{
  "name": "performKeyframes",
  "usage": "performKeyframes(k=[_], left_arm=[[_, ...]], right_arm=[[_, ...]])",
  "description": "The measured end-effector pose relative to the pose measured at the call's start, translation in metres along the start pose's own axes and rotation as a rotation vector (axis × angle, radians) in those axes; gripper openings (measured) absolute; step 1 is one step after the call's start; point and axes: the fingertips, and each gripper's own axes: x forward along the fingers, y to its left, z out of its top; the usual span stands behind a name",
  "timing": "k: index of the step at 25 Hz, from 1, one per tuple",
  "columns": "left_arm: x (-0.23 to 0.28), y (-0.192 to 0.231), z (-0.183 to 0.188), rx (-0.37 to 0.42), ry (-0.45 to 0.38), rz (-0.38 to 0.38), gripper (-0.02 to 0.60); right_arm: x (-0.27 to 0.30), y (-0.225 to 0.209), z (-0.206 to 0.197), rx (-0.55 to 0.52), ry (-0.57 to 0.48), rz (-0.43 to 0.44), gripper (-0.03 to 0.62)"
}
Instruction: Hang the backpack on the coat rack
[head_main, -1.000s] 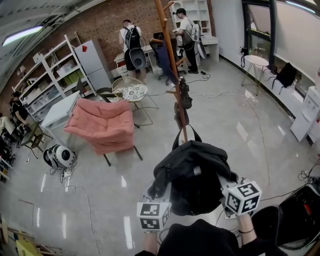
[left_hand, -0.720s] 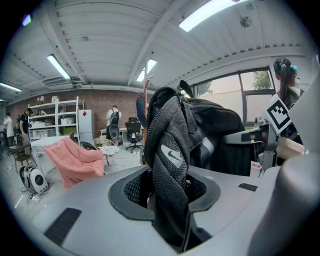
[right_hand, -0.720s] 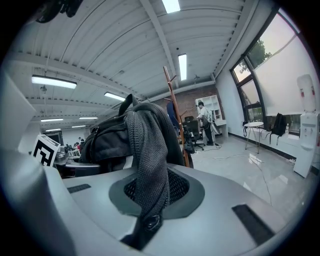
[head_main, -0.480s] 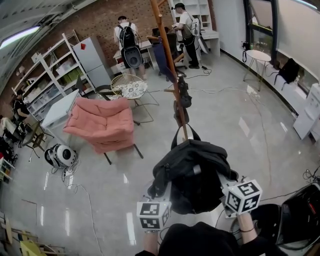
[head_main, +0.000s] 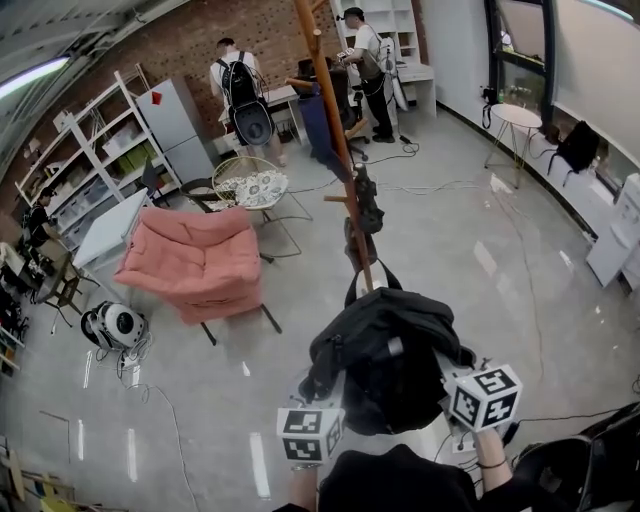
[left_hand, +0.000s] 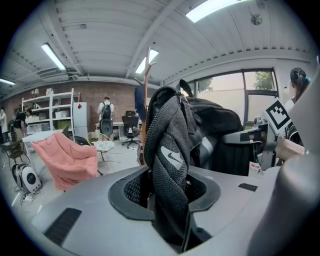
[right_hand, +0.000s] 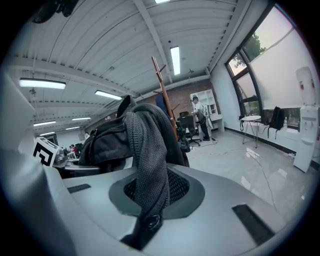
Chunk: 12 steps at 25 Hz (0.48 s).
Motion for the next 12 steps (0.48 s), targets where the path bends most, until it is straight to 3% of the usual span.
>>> performKeyframes(k=[12], left_arm=[[0.091,0.046,0.036,0.004,0.012,-0.061,0.144]], right_arm=[[0.085,-0.038,0.035,0.019,0.003,-0.052,0.029]])
